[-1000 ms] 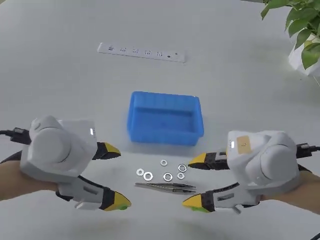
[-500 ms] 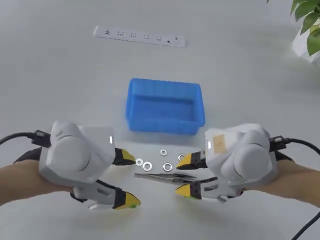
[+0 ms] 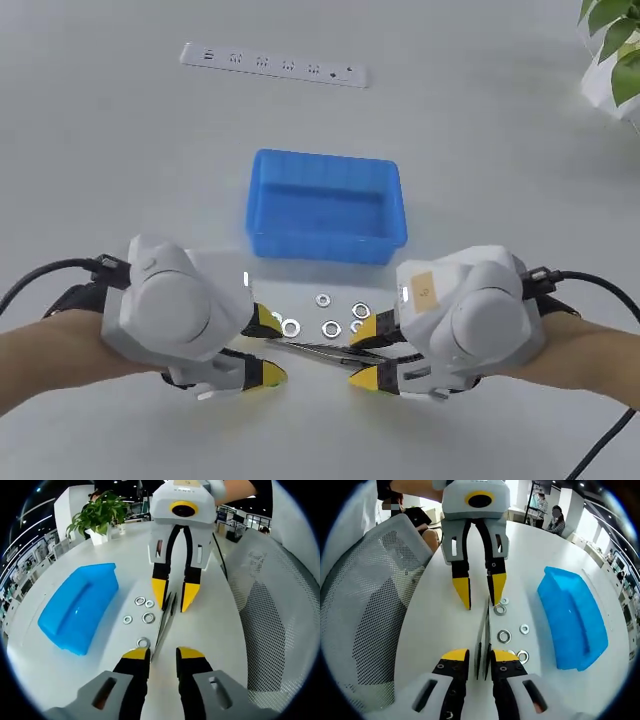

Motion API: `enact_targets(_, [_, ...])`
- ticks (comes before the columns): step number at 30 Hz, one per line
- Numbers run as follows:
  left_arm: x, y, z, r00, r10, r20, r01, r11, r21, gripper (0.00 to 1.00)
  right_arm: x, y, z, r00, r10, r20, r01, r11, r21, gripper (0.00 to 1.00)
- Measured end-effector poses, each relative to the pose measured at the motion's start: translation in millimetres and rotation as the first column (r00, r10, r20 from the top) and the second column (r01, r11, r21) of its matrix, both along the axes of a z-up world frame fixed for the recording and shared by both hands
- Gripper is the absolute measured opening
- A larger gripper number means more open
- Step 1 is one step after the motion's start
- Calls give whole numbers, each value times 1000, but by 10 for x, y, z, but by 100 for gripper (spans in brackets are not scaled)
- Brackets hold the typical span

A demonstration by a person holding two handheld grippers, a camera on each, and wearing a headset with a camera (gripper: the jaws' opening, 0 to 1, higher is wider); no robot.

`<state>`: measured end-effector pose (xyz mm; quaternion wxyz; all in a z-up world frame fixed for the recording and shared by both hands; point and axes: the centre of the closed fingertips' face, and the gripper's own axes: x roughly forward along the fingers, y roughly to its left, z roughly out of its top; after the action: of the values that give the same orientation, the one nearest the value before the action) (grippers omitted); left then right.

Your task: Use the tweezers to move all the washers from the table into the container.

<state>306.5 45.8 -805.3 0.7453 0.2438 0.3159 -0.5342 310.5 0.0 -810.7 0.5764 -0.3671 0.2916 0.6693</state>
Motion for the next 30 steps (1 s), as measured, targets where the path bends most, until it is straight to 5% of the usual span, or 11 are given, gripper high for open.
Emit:
enact_targets(8, [-15, -34, -14, 999, -45, 20, 44, 998, 51, 7, 47, 20, 9, 1000, -6, 9, 6, 1000, -7, 12])
enact_targets(15, [-14, -44, -5, 998, -51, 31, 50, 998, 37, 5, 64, 27, 9, 1000, -19, 15, 19, 1000, -2, 9])
enact_targets(17, [-15, -47, 0, 995, -74, 63, 71, 996, 55, 5, 57, 38, 7, 999, 1, 32, -2, 1000, 6, 8])
enact_targets(18, [-53, -59, 26, 997, -73, 22, 72, 996, 44, 4, 18, 24, 6, 999, 30, 34, -30, 1000, 1, 8])
enact_targets(20, [-36, -59, 78, 997, -70, 14, 70, 997, 31, 4, 21, 21, 10, 998, 38, 43, -39, 999, 5, 7])
enact_targets(24, [-43, -69, 192, 995, -95, 32, 94, 995, 34, 4, 26, 24, 50, 998, 40, 54, -41, 999, 29, 7])
enact_targets(30, [-35, -97, 432, 995, -87, 48, 88, 996, -21, 4, 40, 41, 126, 997, 31, 69, -36, 997, 73, 7])
